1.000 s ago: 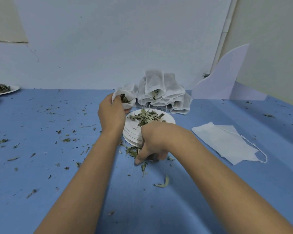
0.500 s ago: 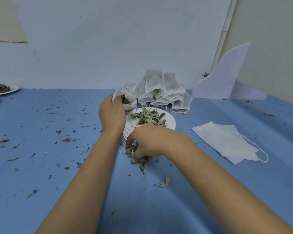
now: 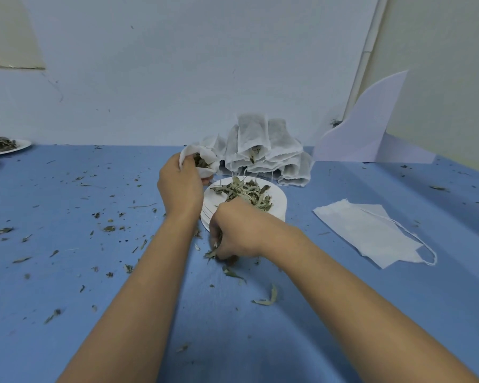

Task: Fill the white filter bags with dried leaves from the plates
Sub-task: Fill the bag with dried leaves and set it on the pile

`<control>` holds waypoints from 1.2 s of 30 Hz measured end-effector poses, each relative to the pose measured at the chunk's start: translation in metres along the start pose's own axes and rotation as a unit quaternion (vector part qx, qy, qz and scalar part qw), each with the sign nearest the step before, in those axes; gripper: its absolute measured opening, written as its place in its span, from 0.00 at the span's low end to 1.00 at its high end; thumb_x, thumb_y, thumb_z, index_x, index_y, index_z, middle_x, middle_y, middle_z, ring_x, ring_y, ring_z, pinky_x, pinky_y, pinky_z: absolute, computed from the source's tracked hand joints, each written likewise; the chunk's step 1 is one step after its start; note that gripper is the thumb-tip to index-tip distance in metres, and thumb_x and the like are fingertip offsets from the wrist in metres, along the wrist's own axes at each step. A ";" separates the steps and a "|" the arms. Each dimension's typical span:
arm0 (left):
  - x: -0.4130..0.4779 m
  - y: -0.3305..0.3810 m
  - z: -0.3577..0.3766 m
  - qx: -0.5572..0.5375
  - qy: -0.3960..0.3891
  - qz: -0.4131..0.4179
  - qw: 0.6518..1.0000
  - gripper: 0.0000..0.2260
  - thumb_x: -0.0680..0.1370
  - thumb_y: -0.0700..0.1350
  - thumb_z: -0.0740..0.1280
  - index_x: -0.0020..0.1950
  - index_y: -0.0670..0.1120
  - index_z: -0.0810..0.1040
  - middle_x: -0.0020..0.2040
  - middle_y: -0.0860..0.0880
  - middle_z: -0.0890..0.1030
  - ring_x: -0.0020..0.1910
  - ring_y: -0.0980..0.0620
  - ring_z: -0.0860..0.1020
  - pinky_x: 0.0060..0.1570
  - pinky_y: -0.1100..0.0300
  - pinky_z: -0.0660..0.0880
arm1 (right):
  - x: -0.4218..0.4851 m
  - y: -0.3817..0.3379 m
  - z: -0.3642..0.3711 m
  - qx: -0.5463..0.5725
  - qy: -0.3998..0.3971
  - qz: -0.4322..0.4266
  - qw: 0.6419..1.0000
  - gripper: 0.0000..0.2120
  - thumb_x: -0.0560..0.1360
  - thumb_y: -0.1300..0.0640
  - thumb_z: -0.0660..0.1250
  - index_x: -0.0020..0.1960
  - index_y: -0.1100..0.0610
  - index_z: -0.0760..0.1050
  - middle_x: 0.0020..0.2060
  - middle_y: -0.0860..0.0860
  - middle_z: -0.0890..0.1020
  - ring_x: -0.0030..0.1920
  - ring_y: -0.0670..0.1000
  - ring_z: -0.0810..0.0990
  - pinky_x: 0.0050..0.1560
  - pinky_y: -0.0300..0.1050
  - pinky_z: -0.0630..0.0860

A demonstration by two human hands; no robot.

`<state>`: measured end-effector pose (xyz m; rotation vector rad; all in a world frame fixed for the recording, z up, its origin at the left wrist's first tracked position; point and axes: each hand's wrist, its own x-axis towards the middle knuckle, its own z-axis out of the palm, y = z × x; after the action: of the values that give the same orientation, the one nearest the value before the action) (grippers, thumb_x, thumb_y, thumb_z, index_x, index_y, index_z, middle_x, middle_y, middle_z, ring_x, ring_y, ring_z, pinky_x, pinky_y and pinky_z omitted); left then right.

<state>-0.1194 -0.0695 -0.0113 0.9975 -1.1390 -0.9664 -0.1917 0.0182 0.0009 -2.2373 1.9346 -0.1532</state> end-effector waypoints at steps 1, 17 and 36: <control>0.000 0.001 0.000 0.004 0.007 0.004 1.000 0.11 0.80 0.41 0.57 0.49 0.44 0.80 0.45 0.45 0.82 0.45 0.47 0.82 0.45 0.55 0.81 | -0.001 0.005 -0.006 0.024 0.003 0.008 1.000 0.06 0.69 0.62 0.71 0.46 0.61 0.82 0.40 0.54 0.84 0.41 0.51 0.81 0.40 0.40 0.76; -0.002 -0.004 0.004 0.002 0.007 0.013 1.000 0.10 0.81 0.41 0.57 0.49 0.47 0.78 0.46 0.47 0.81 0.40 0.54 0.81 0.37 0.66 0.78 | 0.043 0.080 -0.020 0.070 0.195 0.118 0.971 0.13 0.73 0.46 0.70 0.52 0.51 0.83 0.43 0.51 0.78 0.43 0.49 0.74 0.43 0.44 0.72; -0.001 0.001 0.004 -0.025 0.006 -0.013 1.000 0.22 0.81 0.43 0.56 0.76 0.47 0.59 0.58 0.56 0.67 0.50 0.57 0.76 0.37 0.72 0.76 | 0.047 0.067 0.015 0.074 0.162 0.094 0.980 0.17 0.78 0.50 0.64 0.65 0.55 0.75 0.59 0.54 0.79 0.59 0.54 0.75 0.55 0.44 0.70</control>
<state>-0.1237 -0.0694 -0.0102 0.9774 -1.0896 -1.0036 -0.2463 -0.0360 -0.0294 -2.0212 2.1985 -0.6483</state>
